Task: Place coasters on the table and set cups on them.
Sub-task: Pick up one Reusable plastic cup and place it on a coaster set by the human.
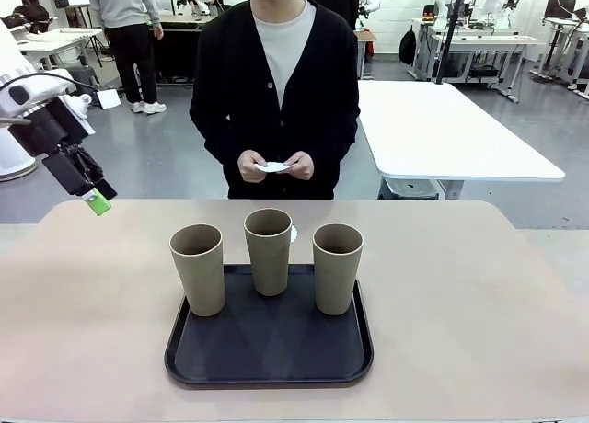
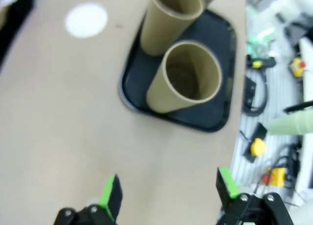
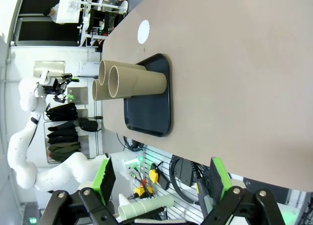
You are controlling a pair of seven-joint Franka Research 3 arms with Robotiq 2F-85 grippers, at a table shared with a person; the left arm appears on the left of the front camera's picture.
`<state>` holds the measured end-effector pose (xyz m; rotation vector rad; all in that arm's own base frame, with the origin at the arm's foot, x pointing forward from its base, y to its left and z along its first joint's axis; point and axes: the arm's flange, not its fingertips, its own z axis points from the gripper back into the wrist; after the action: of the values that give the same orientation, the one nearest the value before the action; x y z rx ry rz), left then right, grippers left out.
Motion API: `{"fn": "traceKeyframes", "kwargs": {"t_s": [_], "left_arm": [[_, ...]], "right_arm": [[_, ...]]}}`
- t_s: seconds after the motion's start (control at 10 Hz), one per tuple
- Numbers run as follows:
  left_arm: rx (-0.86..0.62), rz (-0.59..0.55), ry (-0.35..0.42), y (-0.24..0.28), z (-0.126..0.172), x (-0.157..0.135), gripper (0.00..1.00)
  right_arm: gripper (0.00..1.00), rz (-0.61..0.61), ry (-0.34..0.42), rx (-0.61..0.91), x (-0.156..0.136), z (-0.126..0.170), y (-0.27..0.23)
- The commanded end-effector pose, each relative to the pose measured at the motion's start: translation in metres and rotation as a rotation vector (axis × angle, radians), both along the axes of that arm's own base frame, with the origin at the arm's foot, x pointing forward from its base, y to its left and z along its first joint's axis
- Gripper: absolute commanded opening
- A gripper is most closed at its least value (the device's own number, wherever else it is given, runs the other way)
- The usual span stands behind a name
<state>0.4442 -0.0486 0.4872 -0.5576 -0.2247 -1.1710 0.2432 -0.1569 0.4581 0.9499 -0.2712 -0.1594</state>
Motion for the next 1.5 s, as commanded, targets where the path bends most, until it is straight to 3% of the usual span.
{"fn": "traceKeyframes", "kwargs": {"t_s": [0.0,0.5,1.1,1.2,1.4], "left_arm": [[-0.15,-0.11,0.024,0.019,-0.005,0.0,1.0],[-0.379,-0.245,0.045,0.019,-0.033,-0.001,1.0],[-0.467,-0.329,0.088,0.016,-0.07,-0.007,1.0],[-0.492,-0.332,0.077,0.013,-0.077,-0.008,1.0],[-0.502,-0.283,-0.038,0.009,-0.091,-0.008,1.0]], "right_arm": [[1.0,0.01,-0.018,0.019,0.001,-0.001,-0.001],[1.0,0.01,-0.018,0.019,0.001,-0.001,-0.001],[1.0,0.01,-0.018,0.019,0.001,-0.001,-0.001],[1.0,0.01,-0.018,0.019,0.001,-0.001,-0.001],[1.0,0.01,-0.018,0.019,0.001,-0.001,-0.001]]}}
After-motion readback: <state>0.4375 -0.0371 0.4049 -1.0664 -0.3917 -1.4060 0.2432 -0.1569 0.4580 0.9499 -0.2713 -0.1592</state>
